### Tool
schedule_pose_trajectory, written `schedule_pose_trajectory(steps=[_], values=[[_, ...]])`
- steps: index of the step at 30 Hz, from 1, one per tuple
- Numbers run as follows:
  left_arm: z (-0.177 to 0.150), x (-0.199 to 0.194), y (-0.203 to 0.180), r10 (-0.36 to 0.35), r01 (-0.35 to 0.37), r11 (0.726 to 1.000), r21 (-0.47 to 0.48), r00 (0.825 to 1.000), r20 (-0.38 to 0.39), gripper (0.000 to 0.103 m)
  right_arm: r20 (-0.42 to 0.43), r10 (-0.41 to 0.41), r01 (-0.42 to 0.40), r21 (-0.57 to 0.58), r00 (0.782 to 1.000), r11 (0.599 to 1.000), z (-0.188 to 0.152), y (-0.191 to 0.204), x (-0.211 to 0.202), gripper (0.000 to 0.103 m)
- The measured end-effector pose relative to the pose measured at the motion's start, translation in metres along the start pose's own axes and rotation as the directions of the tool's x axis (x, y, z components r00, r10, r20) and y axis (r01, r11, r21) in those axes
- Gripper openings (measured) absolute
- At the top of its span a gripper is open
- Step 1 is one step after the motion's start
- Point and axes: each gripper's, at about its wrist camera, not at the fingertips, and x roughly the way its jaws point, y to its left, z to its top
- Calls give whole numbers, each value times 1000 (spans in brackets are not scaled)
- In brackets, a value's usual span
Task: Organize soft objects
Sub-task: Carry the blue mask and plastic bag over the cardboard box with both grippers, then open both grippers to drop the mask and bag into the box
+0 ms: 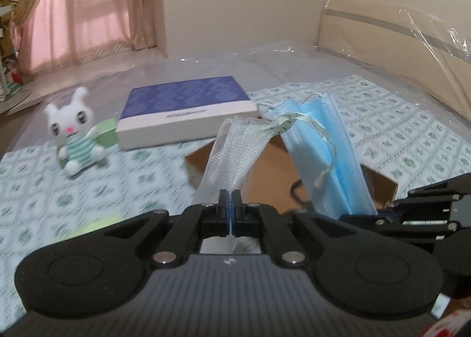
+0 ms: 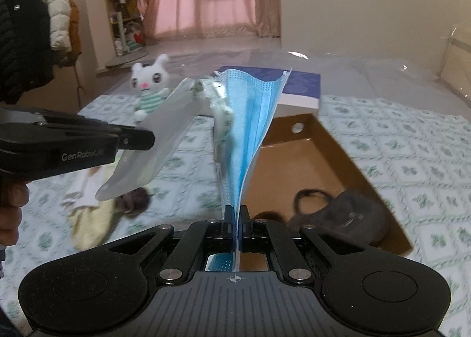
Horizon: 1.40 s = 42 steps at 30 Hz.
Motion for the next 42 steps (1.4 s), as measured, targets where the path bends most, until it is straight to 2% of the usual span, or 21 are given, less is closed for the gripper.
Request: schedule_pose_trajectory(steps=[7, 15, 21, 28, 31, 33, 35, 36, 37, 38, 42], values=[[32, 62, -17, -43, 43, 999, -31, 999, -3, 3, -21, -33, 33, -7, 999, 999, 21, -41, 40, 2], [46, 132, -20, -79, 73, 991, -111, 996, -46, 3, -58, -54, 54, -10, 997, 999, 34, -75, 88, 2], [40, 173, -24, -74, 61, 988, -142, 993, -94, 3, -105, -51, 51, -1, 993, 999, 31, -88, 121, 2], [16, 209, -22, -21, -11, 990, -140, 973, -229, 3, -166, -25, 27, 6, 986, 1000, 18, -92, 144, 1], [11, 216, -20, -19, -21, 989, -144, 963, -268, 9, -187, -23, 22, -10, 982, 1000, 16, -91, 151, 2], [10, 216, -18, -14, -25, 989, -143, 964, -266, 11, -175, -44, 41, -25, 984, 999, 15, -90, 152, 2], [10, 214, -18, -14, -20, 992, -128, 966, -259, 26, -179, -59, 54, -32, 982, 998, 14, -90, 153, 18], [10, 213, -18, -15, -17, 992, -122, 967, -255, 30, -172, -60, 56, -32, 983, 998, 14, -91, 152, 43], [11, 212, -19, -16, -14, 993, -116, 967, -253, 34, -160, -63, 59, -26, 985, 998, 13, -92, 150, 61], [11, 210, -19, -17, -11, 994, -110, 968, -249, 34, -143, -63, 61, -22, 988, 998, 13, -91, 147, 63], [13, 202, -20, -29, 6, 995, -95, 969, -244, 35, -127, -66, 65, -14, 990, 998, 12, -89, 137, 64]])
